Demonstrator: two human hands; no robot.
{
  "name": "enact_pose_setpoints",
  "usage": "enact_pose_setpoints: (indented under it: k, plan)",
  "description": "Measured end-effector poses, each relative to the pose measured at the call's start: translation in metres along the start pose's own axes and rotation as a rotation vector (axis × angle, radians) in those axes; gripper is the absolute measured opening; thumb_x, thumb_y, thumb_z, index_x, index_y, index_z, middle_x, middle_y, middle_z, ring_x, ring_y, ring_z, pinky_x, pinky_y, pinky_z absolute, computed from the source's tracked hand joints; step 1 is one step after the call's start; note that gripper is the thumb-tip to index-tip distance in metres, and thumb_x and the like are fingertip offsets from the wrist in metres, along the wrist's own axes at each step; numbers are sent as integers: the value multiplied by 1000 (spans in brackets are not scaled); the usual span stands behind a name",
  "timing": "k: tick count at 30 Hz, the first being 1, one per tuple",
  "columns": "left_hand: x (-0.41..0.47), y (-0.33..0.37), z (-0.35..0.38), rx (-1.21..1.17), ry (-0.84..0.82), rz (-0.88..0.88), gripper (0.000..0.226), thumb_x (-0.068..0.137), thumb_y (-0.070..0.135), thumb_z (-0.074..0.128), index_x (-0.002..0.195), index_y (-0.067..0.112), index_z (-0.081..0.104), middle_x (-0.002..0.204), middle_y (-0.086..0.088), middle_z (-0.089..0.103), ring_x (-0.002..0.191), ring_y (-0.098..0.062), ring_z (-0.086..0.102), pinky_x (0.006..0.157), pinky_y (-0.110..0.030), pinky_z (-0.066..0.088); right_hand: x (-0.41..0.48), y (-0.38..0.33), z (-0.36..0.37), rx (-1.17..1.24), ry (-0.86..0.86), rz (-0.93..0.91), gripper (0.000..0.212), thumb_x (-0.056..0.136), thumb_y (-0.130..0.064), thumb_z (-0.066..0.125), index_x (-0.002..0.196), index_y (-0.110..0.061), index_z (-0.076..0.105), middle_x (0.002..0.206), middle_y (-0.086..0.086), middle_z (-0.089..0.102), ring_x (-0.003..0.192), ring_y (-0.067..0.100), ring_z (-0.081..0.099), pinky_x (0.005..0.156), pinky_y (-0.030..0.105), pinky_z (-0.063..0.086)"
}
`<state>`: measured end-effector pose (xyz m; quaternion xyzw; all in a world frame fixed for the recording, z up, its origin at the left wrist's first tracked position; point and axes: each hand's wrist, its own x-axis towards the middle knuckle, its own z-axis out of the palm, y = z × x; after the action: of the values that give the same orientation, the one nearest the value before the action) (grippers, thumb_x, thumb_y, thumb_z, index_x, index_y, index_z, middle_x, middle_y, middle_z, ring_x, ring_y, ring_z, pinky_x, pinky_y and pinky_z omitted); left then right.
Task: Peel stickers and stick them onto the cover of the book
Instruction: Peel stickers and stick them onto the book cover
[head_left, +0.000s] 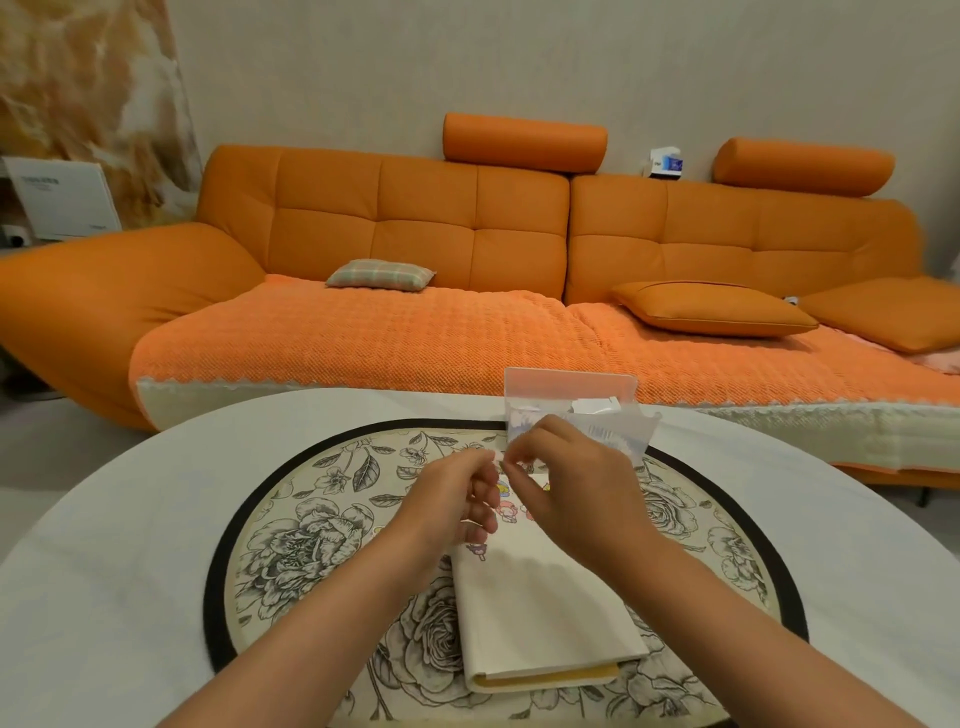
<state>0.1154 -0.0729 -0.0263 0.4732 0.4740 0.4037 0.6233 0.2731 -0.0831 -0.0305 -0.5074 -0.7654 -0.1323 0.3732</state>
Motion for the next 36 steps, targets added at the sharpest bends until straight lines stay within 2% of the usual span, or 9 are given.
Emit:
enact_pose_setpoints:
  k: [2,4,7,10,18,21,25,31,36]
  plan:
    - [-2,1,2,-113,-23,-30,46,98,49,46,88,6,61,66,-7,58,52,-21,52,54,-30,36,3,-4,-2,160,-14,189,7,89,-34,72,84,-31,68,84,-17,63,68,-4,55,58,15,40]
    - [-2,2,1,-159,10,-23,59,98,58,41,95,4,64,70,-8,62,55,-23,54,55,-30,38,8,-9,-7,497,-51,500,13,88,-36,75,81,-26,71,79,-13,67,59,-1,53,57,16,39]
    - [-2,3,-1,-25,71,46,42,101,42,49,101,5,67,77,-6,69,62,-23,60,54,-30,44,11,-10,-15,1013,-135,919,13,88,-26,75,92,-14,76,79,1,68,50,11,48,47,22,39]
    - [-4,2,-2,109,61,112,22,98,27,57,99,9,71,85,-5,74,64,-19,63,55,-29,46,9,-7,-16,1197,-229,1048,17,91,-22,70,102,-10,76,87,3,63,54,12,47,50,25,39]
    - [-6,0,0,228,104,244,17,96,26,64,89,13,73,79,2,76,62,-13,65,57,-25,45,4,-5,-10,1228,-365,1078,14,89,-27,70,95,-15,73,90,3,61,57,13,48,52,25,37]
    - [-5,-1,-5,376,136,289,16,95,24,63,83,16,70,75,3,73,59,-9,64,55,-21,45,6,-6,-13,887,-321,972,19,89,-32,68,89,-16,77,87,7,69,56,14,52,55,30,40]
    - [-4,-5,-10,609,135,362,21,95,28,61,74,26,65,74,7,71,62,-6,62,69,-34,54,7,3,-15,502,-243,715,22,89,-44,65,81,-27,76,77,-6,72,63,5,62,67,33,53]
    - [-4,-7,-8,689,115,407,20,95,35,58,76,29,62,76,10,69,66,-15,64,71,-41,55,9,5,-19,599,-330,645,14,82,-38,79,83,-24,78,71,-10,70,57,-1,57,59,24,50]
    - [-3,-8,-10,729,141,418,21,95,40,59,77,30,64,75,14,69,60,-8,60,67,-36,52,7,3,-19,627,-318,632,18,83,-37,79,78,-20,77,60,-11,63,52,3,52,52,19,43]
